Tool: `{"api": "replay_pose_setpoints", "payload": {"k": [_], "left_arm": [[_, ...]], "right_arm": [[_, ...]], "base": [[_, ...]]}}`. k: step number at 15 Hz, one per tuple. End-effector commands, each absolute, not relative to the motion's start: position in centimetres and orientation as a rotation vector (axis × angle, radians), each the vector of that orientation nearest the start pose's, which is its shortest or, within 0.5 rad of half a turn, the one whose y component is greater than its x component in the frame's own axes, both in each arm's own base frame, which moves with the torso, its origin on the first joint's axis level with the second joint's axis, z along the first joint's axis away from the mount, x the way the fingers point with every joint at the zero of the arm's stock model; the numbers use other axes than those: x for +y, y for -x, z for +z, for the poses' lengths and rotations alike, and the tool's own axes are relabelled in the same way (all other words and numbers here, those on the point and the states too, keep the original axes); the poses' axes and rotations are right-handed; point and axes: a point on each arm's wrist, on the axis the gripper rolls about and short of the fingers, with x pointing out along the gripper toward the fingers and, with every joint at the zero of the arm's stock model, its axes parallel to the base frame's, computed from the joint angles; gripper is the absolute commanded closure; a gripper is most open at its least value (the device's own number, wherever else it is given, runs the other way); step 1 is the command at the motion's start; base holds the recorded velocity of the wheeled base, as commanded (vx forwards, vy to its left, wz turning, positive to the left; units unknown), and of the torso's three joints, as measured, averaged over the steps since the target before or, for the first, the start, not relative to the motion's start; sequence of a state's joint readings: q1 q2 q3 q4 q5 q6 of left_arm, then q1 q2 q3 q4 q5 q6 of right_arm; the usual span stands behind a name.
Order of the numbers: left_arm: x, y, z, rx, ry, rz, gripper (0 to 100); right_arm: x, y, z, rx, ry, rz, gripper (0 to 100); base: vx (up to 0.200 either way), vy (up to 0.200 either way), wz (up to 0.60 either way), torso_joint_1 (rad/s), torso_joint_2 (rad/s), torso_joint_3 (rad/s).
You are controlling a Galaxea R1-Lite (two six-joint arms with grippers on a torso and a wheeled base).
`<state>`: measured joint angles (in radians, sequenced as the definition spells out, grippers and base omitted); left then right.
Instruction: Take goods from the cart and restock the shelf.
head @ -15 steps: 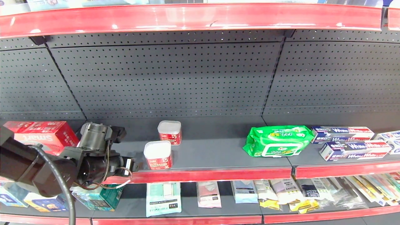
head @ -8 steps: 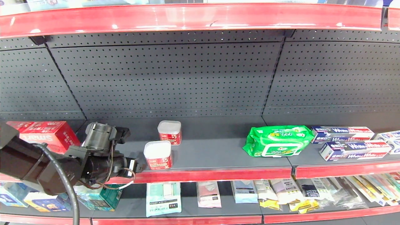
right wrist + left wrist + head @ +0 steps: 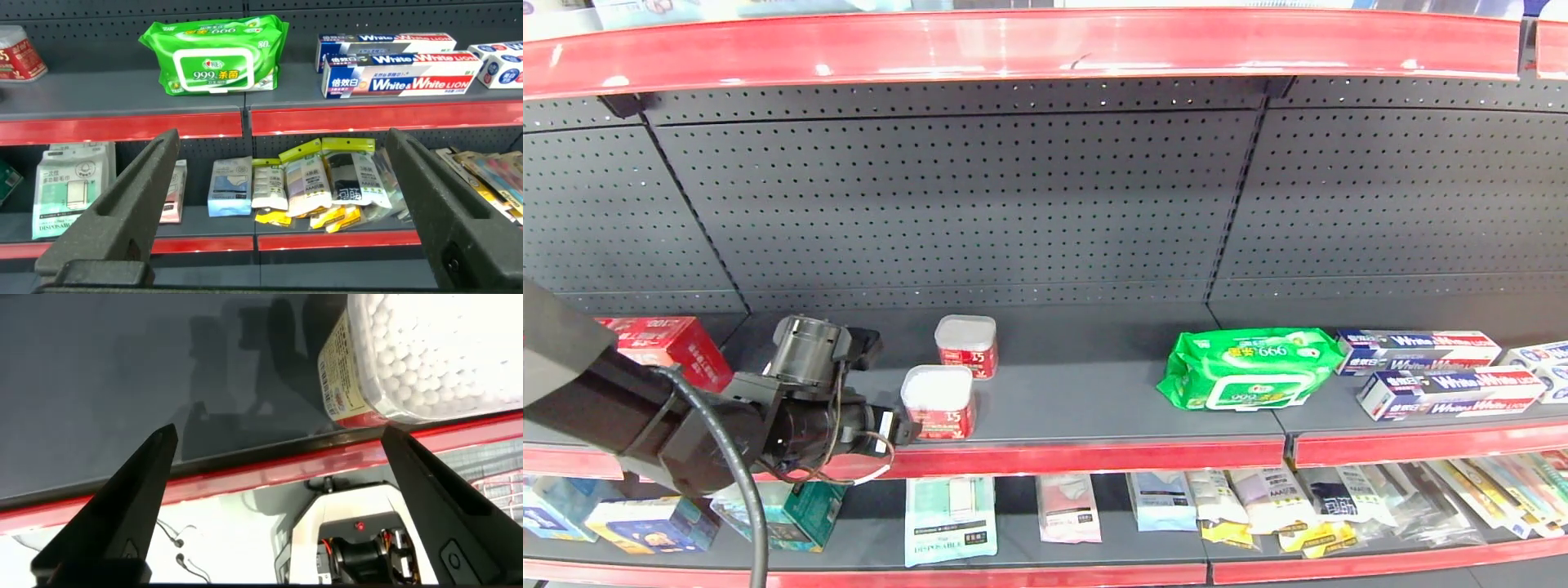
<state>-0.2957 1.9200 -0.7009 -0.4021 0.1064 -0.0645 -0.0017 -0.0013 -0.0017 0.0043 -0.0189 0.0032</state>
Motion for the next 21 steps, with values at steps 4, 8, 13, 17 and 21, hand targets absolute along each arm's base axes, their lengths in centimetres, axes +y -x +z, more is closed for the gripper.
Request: {"api": "replay_pose_setpoints", "payload": {"k": [4, 8, 13, 17, 21], "left_arm": [[-8.5, -28.6, 7.3, 0.810, -0.100, -0.161, 0], [-5.7, -28.1, 8.1, 0.832, -0.081, -0.087, 0], [-2.5, -29.3, 8.4, 0.824, -0.083, -0.012, 0], [-2.8, -31.3, 7.6, 0.822, -0.076, -0.012, 0], [-4.1, -32.8, 6.7, 0.815, -0.071, -0.035, 0]], "right_arm": [[0.0, 2.3, 7.5, 0.003, -0.003, -0.021, 0], [0.0, 2.3, 7.5, 0.003, -0.003, -0.021, 0], [0.0, 2.3, 7.5, 0.003, -0.003, -0.021, 0], [0.0, 2.3, 7.5, 0.003, -0.003, -0.021, 0], [0.0, 2.3, 7.6, 0.002, -0.003, -0.020, 0]], "base": [[0.000, 0.000, 0.00, 0.000, 0.00, 0.000], [0.000, 0.000, 0.00, 0.000, 0.00, 0.000], [0.000, 0.000, 0.00, 0.000, 0.00, 0.000], [0.000, 0.000, 0.00, 0.000, 0.00, 0.000], [0.000, 0.000, 0.00, 0.000, 0.00, 0.000]]}}
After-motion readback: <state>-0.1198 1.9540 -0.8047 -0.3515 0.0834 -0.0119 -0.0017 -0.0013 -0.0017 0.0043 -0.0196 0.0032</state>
